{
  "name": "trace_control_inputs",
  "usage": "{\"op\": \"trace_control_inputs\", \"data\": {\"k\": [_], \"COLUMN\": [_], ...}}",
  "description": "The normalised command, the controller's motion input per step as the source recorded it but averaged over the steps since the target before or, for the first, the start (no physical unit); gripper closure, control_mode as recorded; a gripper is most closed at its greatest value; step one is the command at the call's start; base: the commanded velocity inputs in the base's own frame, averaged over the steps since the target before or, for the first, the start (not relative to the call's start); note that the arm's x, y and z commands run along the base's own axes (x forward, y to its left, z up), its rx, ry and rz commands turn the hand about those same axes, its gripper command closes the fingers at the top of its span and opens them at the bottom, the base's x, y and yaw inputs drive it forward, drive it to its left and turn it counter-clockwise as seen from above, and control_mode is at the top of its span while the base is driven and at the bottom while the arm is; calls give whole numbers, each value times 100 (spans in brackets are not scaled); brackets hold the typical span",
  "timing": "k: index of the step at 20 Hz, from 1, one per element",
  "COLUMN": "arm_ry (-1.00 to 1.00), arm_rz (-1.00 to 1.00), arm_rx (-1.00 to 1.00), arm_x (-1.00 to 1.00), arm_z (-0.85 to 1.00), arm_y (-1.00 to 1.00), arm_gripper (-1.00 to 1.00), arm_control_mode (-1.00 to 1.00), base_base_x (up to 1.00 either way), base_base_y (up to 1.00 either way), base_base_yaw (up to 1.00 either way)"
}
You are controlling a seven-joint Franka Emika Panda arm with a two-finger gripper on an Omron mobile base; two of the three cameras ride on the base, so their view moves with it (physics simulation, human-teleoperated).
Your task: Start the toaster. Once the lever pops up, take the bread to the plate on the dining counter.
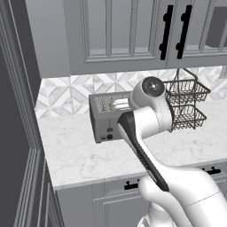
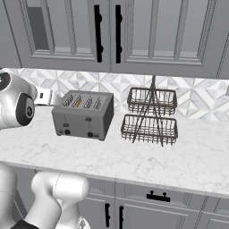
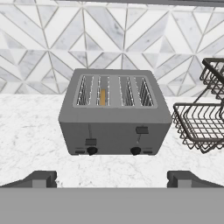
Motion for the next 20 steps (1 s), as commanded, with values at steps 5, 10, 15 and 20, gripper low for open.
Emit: {"op": "trace_control_inputs", "data": {"k": [5,10,15,20], "arm_ry": [0,0,0,0], "arm_rz": [0,0,0,0], "arm_rx": [0,0,0,0], "arm_x": [0,0,0,0], "arm_z": [0,0,0,0], "arm_y": [0,0,0,0], "arm_gripper": [-100,-100,-100,-100], "arm_control_mode": [-100,-100,-100,-100], "base_base_x": [0,0,0,0], "base_base_y": [0,0,0,0], "base_base_yaw": [0,0,0,0]}}
